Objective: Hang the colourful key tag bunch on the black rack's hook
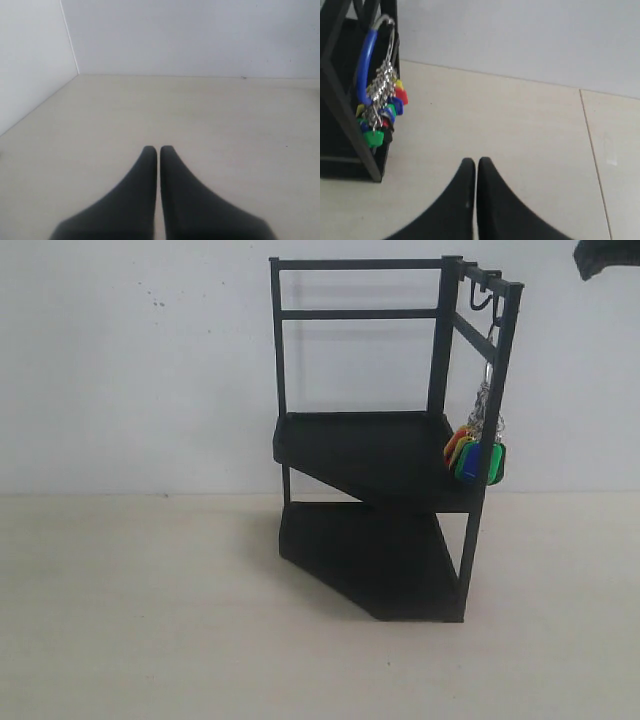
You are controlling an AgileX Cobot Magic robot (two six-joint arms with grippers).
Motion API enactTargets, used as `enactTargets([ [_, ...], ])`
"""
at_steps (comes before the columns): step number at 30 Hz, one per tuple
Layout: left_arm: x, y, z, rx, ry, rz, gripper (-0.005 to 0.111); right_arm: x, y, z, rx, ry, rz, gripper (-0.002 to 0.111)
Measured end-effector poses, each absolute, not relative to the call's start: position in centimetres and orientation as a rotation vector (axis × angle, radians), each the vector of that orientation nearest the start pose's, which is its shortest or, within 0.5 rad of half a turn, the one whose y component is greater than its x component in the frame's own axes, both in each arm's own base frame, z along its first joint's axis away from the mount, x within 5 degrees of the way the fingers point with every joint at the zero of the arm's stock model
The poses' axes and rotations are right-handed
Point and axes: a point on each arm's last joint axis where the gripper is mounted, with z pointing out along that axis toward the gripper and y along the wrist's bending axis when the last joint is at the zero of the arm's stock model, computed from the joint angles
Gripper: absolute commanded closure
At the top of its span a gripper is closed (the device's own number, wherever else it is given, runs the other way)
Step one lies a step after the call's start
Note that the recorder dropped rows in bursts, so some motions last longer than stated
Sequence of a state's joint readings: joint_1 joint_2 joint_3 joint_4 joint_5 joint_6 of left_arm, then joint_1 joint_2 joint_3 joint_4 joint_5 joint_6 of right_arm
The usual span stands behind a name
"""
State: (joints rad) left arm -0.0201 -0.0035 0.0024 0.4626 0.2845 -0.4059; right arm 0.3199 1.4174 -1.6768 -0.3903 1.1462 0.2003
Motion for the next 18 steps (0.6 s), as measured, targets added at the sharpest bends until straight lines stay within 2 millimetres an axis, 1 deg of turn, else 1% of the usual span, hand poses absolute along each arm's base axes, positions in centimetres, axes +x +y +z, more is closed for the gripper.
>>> enactTargets([
  [4, 5.5, 1.0, 18.9, -0.04, 1.738, 0.124, 0.102, 24.9, 5.3, 44.5, -0.145, 2.34, -0.182, 0.108],
  [8, 5.5, 1.0, 18.9, -0.04, 1.738, 0.124, 0.102, 21.9, 5.1, 43.7, -0.09, 2.374, -0.044, 0.108],
  [14, 5.5, 1.0, 18.9, -0.04, 1.738, 0.124, 0.102, 18.7, 5.2, 41.3, -0.071, 2.468, 0.112, 0.108],
  [18, 5.5, 1.0, 18.9, -0.04, 1.738, 0.124, 0.102, 17.3, 5.4, 39.7, -0.063, 2.522, 0.191, 0.108],
])
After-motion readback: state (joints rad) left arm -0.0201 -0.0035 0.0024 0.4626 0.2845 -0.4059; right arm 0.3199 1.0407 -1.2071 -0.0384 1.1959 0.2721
